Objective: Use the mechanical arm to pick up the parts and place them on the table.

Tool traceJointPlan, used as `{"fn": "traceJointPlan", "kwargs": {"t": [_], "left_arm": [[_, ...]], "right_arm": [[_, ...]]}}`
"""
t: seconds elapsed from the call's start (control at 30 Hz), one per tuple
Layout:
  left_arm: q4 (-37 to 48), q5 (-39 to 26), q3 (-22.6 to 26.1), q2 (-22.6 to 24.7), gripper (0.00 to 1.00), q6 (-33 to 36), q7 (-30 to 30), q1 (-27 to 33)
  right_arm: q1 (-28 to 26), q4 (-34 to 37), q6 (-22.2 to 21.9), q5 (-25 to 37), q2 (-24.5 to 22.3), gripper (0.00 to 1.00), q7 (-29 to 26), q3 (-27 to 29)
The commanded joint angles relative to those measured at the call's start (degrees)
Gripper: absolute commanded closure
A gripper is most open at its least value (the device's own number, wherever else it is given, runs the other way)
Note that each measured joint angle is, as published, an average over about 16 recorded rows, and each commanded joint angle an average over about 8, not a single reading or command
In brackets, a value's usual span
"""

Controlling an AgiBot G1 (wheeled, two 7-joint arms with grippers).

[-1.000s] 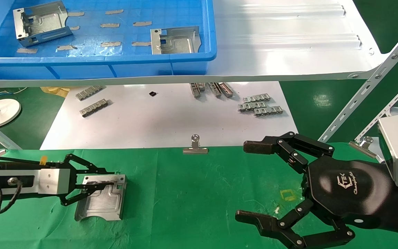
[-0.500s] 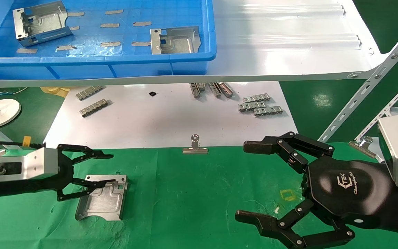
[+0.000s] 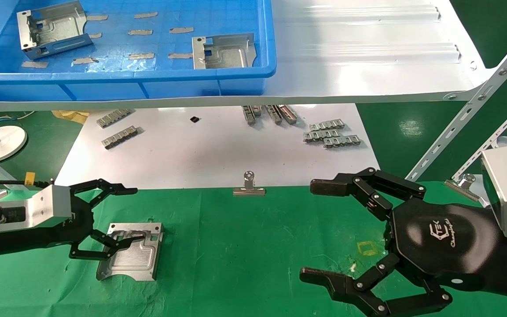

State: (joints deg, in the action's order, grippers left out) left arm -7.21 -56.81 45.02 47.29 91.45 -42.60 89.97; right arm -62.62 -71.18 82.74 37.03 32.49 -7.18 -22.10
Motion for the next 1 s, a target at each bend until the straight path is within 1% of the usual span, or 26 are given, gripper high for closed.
{"fn": "traceJointPlan", "kwargs": {"t": [0.03, 0.23, 1.0], "left_arm": [[0.16, -0.32, 0.17, 0.07, 0.00, 0.01, -0.47, 0.30], [-4.54, 0.76, -1.89, -0.80, 0.00, -0.39, 3.30, -1.72], [-30.32, 6.67, -13.19, -5.58, 0.00, -2.63, 24.16, -12.84]], "right_arm": [[0.00, 0.00, 0.00, 0.00, 0.00, 0.00, 0.00, 0.00], [0.00, 0.00, 0.00, 0.00, 0.00, 0.00, 0.00, 0.00], [0.00, 0.00, 0.00, 0.00, 0.00, 0.00, 0.00, 0.00]]}}
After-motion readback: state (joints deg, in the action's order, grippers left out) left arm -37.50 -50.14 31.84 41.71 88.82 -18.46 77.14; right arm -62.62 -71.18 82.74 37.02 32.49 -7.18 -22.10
